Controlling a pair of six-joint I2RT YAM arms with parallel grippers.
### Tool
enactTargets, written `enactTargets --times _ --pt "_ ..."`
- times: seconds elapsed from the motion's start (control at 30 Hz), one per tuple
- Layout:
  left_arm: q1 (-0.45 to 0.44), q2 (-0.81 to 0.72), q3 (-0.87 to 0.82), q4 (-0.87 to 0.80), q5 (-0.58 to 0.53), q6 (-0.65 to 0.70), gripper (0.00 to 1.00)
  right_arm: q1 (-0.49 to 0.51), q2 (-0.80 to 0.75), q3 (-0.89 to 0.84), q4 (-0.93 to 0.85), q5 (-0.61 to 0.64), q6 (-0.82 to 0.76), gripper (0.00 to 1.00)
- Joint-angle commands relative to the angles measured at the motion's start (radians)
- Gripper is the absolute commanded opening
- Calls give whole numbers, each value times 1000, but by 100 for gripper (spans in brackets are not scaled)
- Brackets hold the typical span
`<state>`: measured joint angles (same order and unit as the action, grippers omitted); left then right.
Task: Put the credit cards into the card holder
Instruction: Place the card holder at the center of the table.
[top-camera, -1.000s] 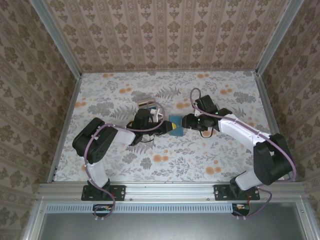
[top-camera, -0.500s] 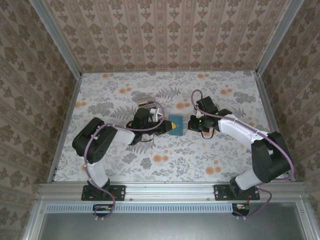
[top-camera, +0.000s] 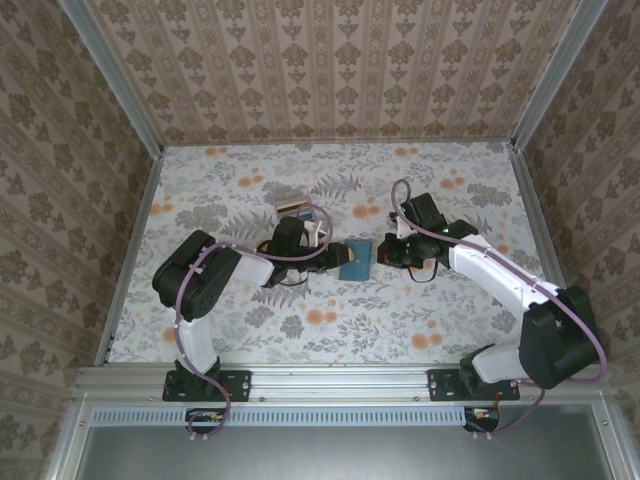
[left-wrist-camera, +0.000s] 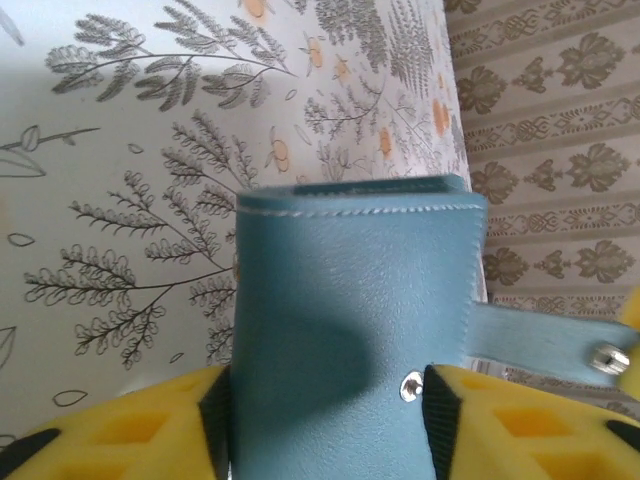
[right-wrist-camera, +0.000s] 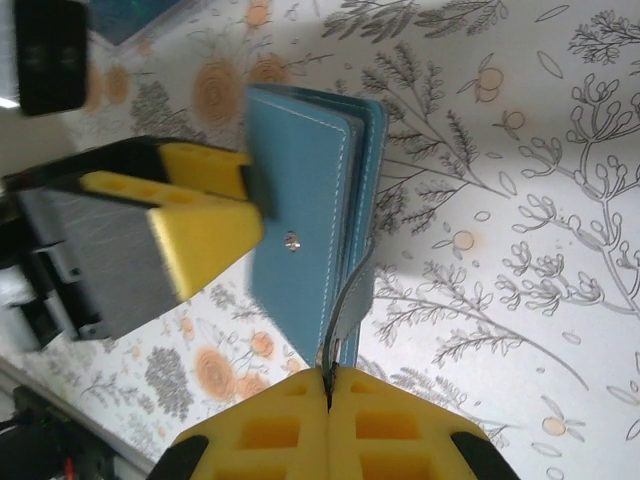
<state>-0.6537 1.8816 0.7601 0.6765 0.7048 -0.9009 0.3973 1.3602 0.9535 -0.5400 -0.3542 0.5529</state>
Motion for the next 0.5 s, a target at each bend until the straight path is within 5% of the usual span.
enactTargets --times 0.0,0.13,0.47 --pt "6 2 26 -26 9 48 63 -2 -28 18 -47 -66 -3 0" --pt "14 -12 -5 -12 10 57 71 -1 -5 38 -64 -94 -15 0" --pt "11 -23 -50 62 68 94 71 -1 92 13 36 -150 7 0"
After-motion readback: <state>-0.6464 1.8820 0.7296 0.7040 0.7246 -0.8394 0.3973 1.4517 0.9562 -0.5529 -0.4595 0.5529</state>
